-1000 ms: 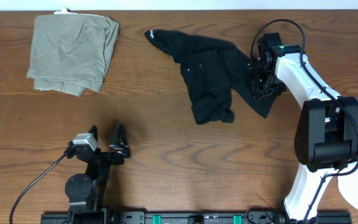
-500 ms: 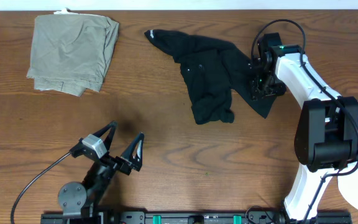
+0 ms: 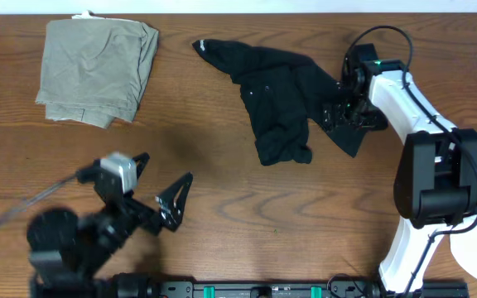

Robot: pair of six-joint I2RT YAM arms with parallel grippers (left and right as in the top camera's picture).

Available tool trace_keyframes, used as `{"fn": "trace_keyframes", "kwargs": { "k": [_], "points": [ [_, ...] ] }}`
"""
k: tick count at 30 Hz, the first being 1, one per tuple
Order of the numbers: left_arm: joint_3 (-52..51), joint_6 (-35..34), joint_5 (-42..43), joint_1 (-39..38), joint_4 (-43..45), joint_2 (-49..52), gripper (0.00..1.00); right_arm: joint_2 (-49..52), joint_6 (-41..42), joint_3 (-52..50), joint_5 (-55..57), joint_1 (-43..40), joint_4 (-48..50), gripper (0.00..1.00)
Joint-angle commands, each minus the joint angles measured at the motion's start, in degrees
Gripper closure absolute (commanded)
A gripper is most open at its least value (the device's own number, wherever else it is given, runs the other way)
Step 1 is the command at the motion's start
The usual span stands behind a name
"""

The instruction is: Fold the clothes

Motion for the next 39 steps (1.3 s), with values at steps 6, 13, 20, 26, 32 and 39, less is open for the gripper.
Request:
{"fn": "trace_keyframes", "kwargs": {
  "k": [6,13,20,26,32,39],
  "points": [
    [24.24,9.44,-6.78,-6.84,-22.32,22.91,0.02,0.46,5.33,0.85,-19.15,-11.82,-0.39,0.01],
    [30.21,8.39,-23.32,-24.26,-25.90,34.62,0.02,0.46,3.91,0.85,-24.35,-18.18,-3.96,0.01],
    [30.18,7.91,-20.35,-32.22,-21.31,43.54,0.02,0.46,1.68,0.85,-24.35,-18.73,-5.09,0.01],
    [30.21,1.18,-18.80,-34.51,-12.48,51.34,0.02,0.46,1.75,0.85,-24.37,-18.71,-5.09,0.01],
    [30.56,-3.67,-33.00,-36.94,-6.60,60.41,0.02,0.46,1.70,0.85,-24.35,-18.71,-5.88,0.01],
    [37.55,-4.11,-36.76,-38.73,-2.84,70.51,0.02,0.46,1.73,0.85,-24.55,-18.23,-5.90,0.01]
  ]
}}
